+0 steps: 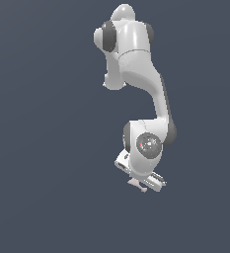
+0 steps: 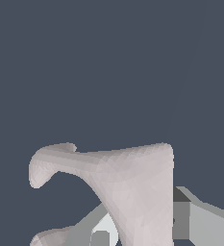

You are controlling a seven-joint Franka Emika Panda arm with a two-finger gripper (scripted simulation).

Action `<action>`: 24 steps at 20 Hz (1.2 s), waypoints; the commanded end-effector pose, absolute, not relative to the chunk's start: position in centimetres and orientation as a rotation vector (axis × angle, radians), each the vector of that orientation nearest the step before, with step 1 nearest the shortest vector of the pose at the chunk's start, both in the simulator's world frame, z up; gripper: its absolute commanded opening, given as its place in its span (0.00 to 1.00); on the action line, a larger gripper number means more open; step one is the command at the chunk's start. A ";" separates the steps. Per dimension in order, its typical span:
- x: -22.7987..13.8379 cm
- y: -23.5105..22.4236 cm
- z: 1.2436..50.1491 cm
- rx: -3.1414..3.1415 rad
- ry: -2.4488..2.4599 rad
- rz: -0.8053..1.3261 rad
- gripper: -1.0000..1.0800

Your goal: Pick up the object and move it to a goal position.

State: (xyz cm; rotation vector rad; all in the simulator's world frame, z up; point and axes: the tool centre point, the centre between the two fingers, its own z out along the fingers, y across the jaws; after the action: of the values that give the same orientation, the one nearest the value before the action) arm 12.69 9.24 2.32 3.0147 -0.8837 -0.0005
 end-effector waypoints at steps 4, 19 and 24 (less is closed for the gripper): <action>12.0 9.7 2.7 3.015 -0.883 0.000 0.00; 6.2 13.1 5.7 3.015 -0.883 0.000 0.00; 3.3 14.8 7.2 3.015 -0.883 0.000 0.00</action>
State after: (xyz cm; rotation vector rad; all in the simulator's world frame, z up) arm 4.20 14.23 6.73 3.0149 -0.8830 -0.0007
